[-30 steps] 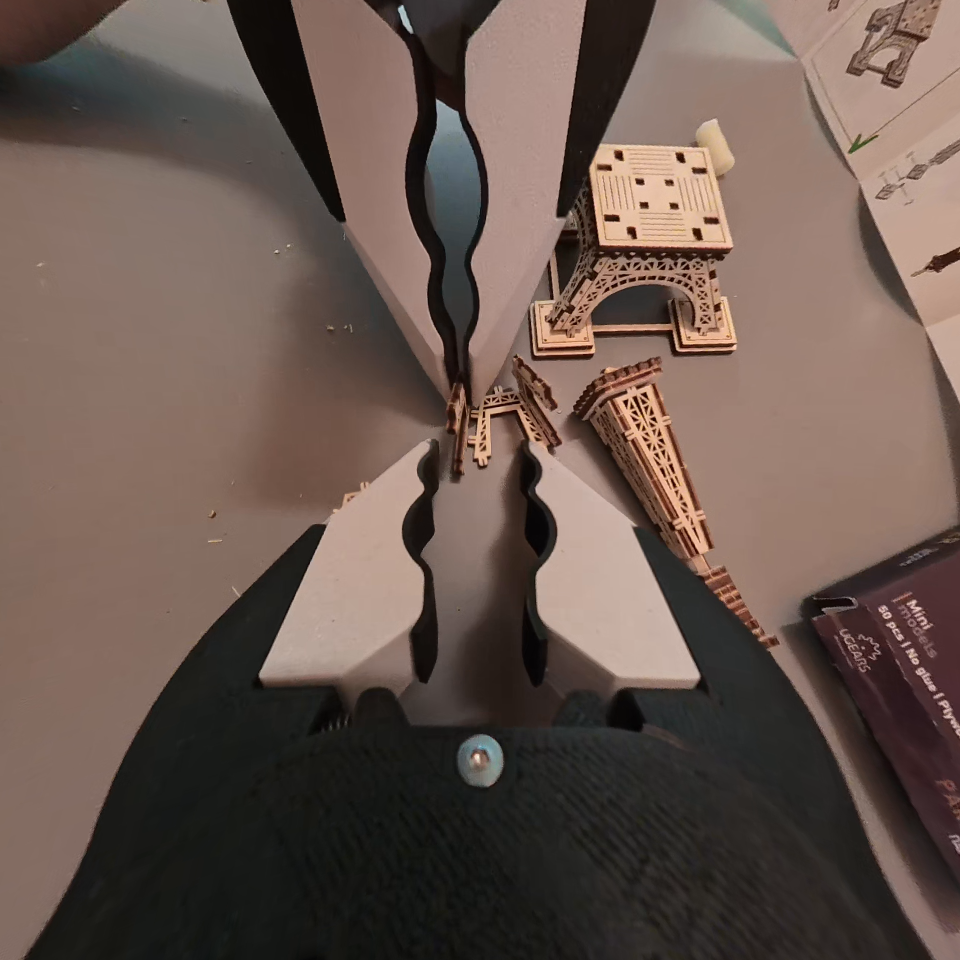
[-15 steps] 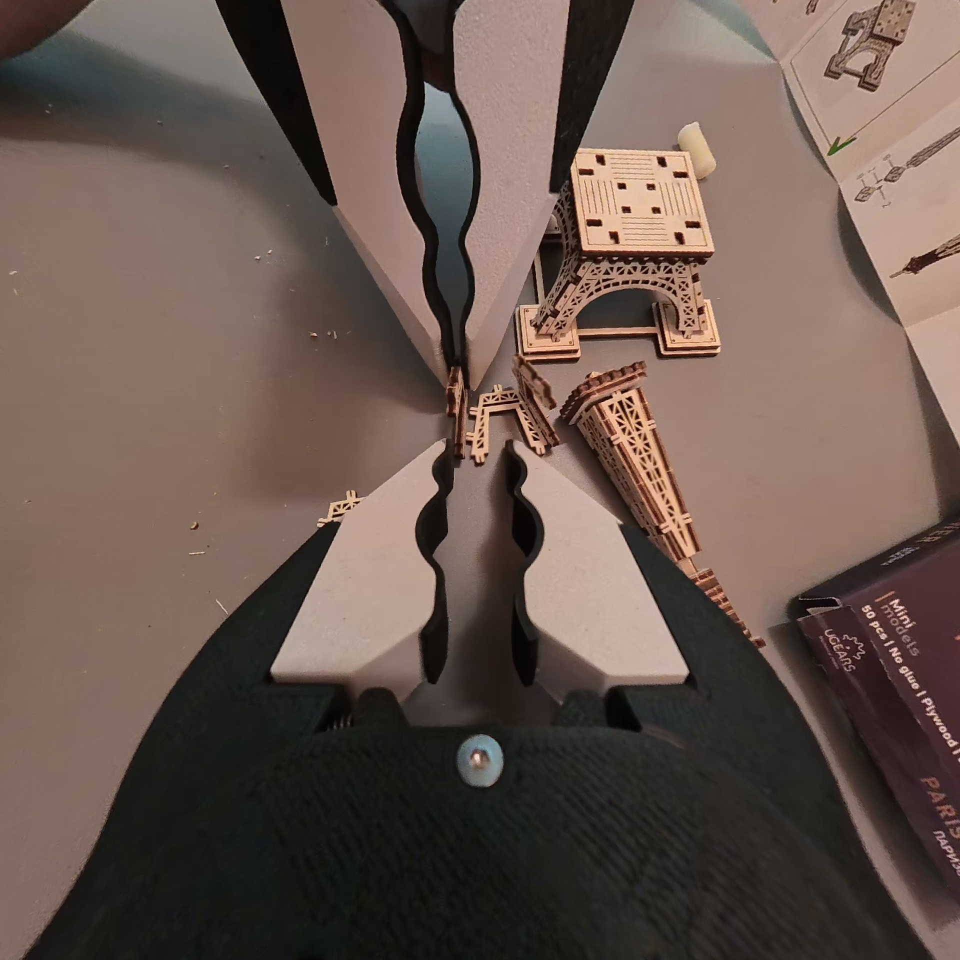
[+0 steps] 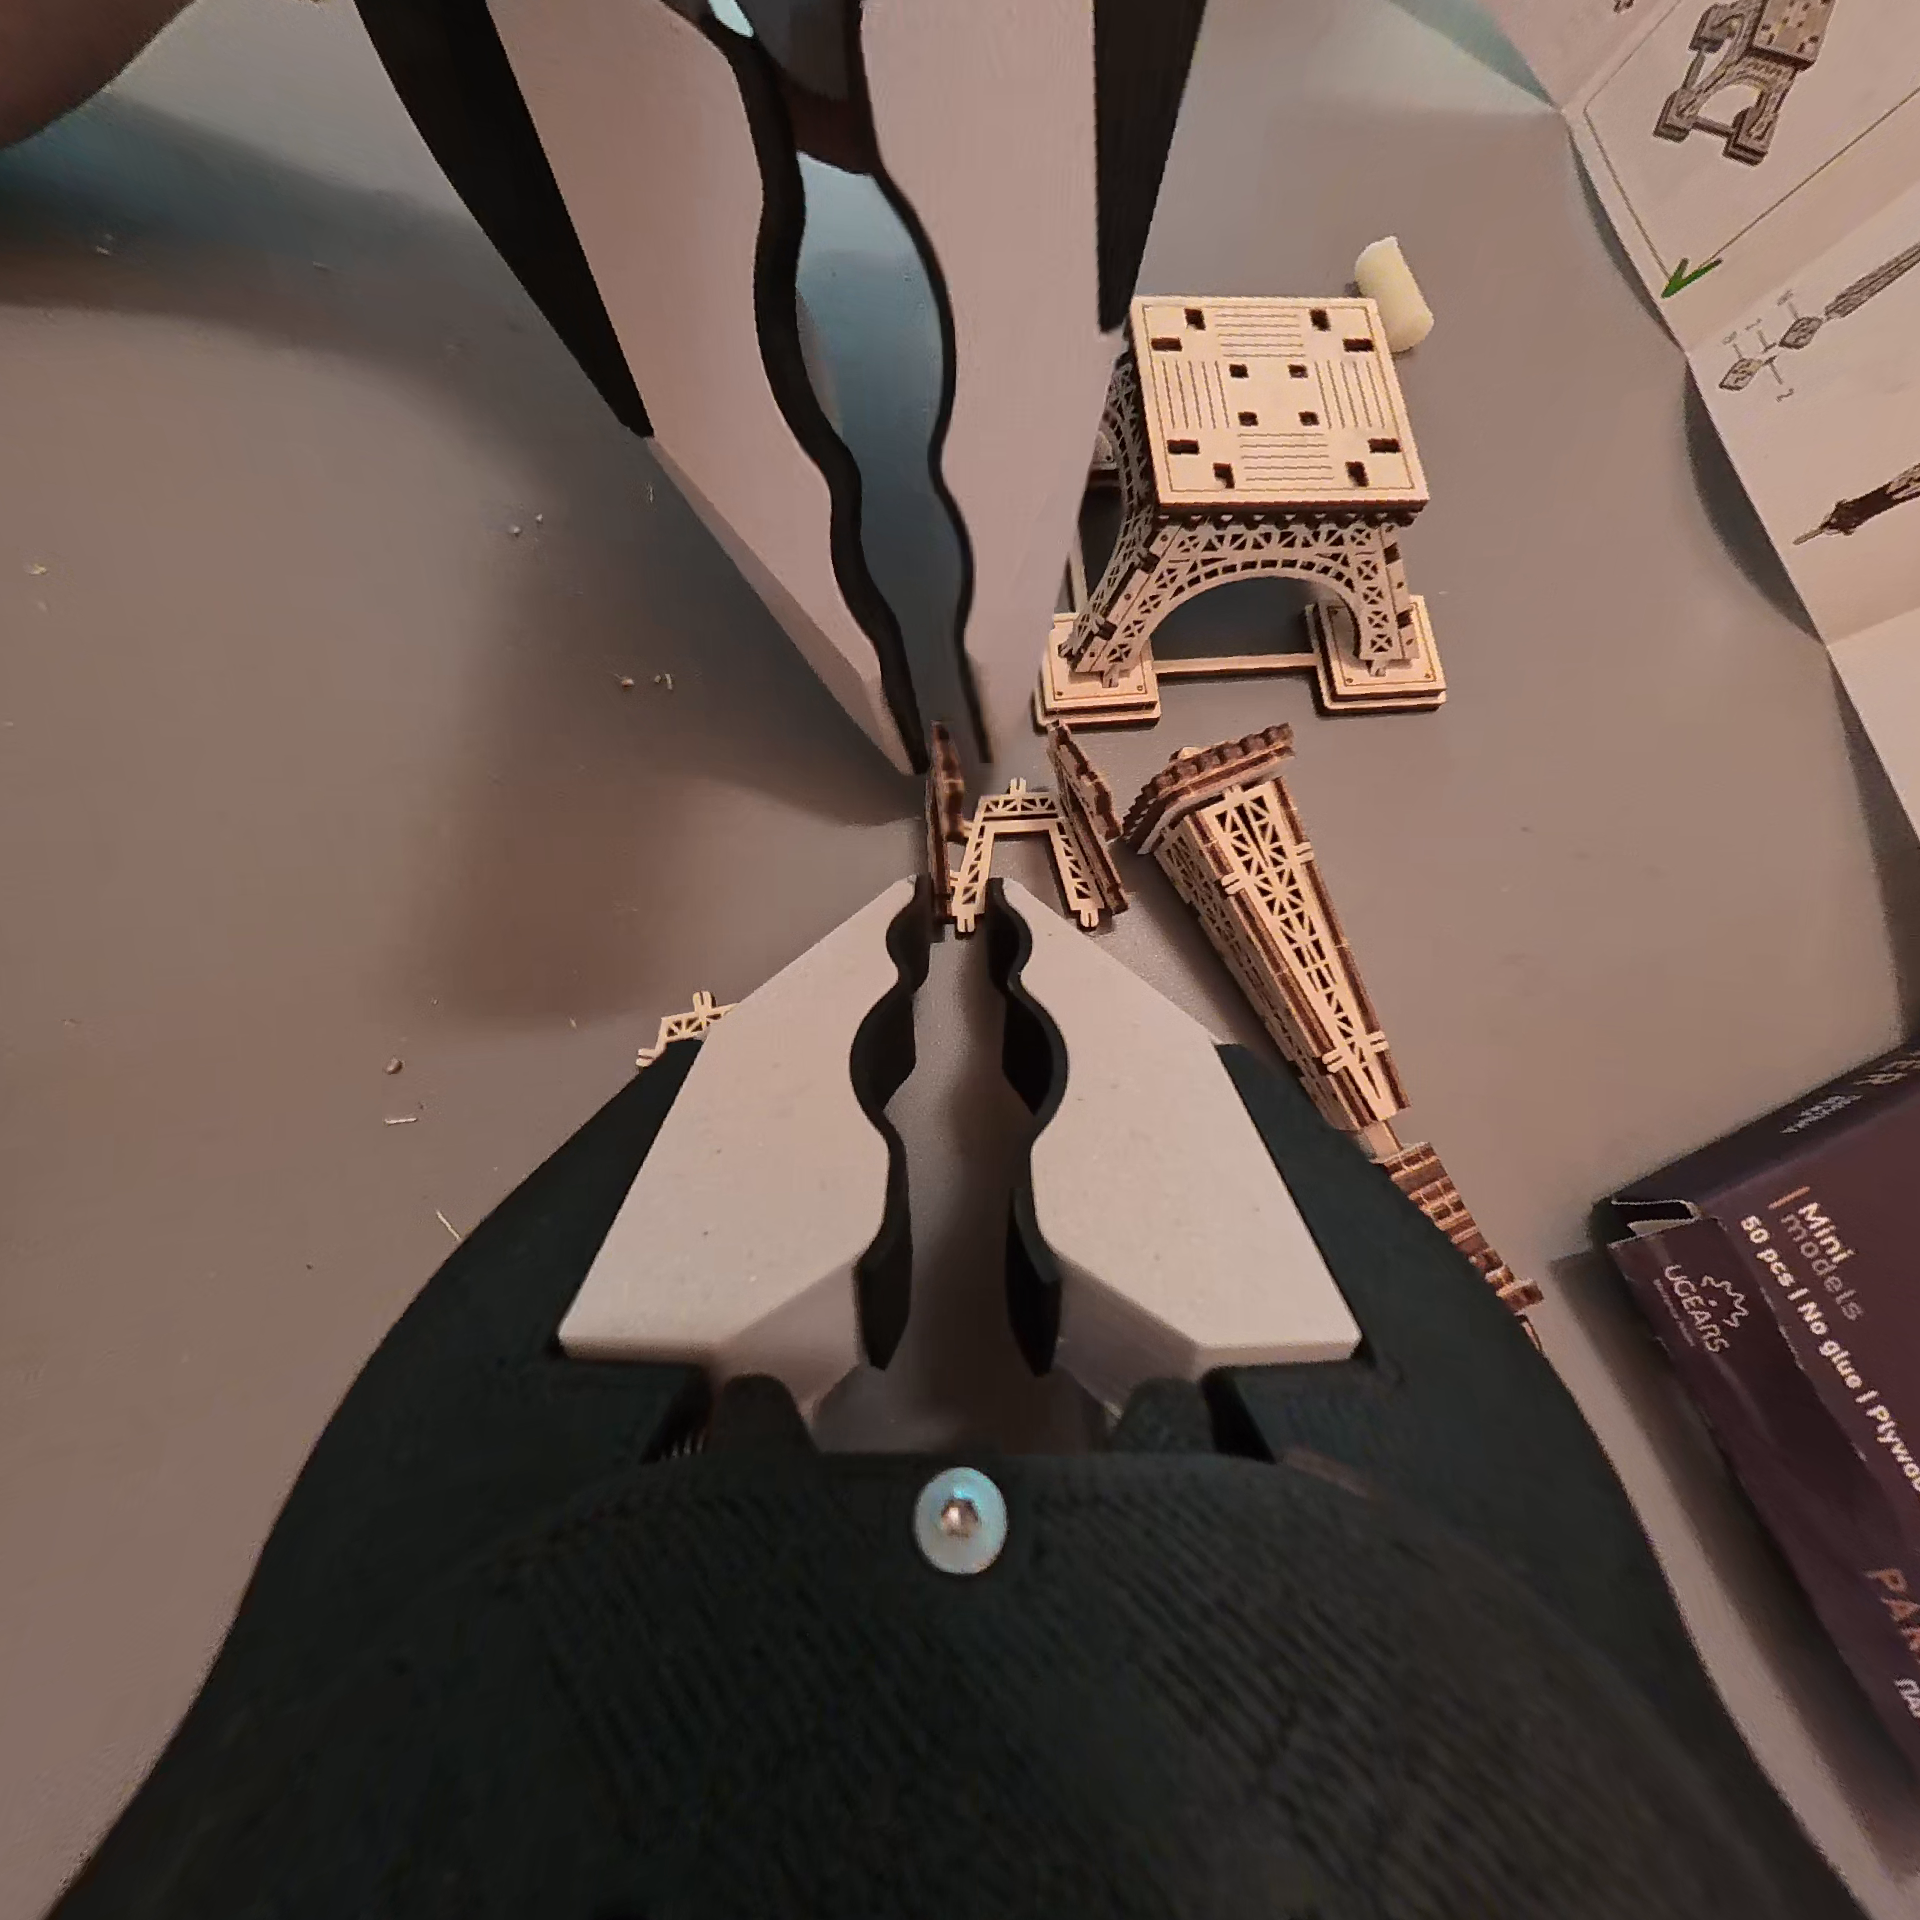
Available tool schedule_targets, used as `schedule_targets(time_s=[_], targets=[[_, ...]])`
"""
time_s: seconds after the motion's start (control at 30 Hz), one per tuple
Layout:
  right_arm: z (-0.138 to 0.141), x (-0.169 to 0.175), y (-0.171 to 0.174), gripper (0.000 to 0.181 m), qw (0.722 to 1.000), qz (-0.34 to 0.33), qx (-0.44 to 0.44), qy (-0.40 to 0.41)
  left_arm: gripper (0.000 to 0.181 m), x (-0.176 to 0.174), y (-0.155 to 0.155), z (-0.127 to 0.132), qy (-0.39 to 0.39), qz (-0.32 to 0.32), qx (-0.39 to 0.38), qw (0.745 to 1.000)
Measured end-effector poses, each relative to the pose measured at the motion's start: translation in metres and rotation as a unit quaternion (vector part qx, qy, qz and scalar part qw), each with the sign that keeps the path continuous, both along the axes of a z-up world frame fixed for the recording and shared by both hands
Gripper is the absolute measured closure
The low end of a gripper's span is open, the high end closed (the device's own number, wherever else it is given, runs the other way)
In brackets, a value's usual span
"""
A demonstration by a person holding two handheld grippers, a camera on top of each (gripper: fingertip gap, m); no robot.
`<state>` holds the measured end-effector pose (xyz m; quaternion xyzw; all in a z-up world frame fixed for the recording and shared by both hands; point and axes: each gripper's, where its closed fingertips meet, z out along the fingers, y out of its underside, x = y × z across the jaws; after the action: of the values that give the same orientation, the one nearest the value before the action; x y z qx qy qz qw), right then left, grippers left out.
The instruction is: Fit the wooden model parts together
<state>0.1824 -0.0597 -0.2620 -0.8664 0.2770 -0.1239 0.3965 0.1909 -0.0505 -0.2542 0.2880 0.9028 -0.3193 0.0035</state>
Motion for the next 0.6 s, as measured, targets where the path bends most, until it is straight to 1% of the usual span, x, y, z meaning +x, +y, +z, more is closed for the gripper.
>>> schedule_targets(time_s=[0.13, 0.23, 0.33, 0.47, 0.6], targets=[[0.0, 0.0, 0.0, 0.173, 1.0, 0.0, -0.009, -0.012, 0.165, 0.01, 0.01, 0.007, -0.005, 0.046, -0.018, 0.999], [0.0, 0.0, 0.0, 0.173, 1.0, 0.0, -0.011, -0.015, 0.144, 0.015, 0.011, 0.005, 0.037, 0.102, -0.032, 0.994], [0.0, 0.0, 0.0, 0.173, 1.0, 0.0, -0.009, -0.011, 0.131, 0.012, 0.006, -0.003, 0.057, 0.118, -0.038, 0.991], [0.0, 0.0, 0.0, 0.173, 1.0, 0.001, -0.011, -0.014, 0.137, 0.0, 0.008, -0.004, 0.068, 0.102, -0.036, 0.992], [0.0, -0.009, 0.003, 0.173, 0.999, 0.035, -0.003, -0.005, 0.139, 0.0, 0.006, -0.008, 0.078, 0.124, -0.038, 0.988]])
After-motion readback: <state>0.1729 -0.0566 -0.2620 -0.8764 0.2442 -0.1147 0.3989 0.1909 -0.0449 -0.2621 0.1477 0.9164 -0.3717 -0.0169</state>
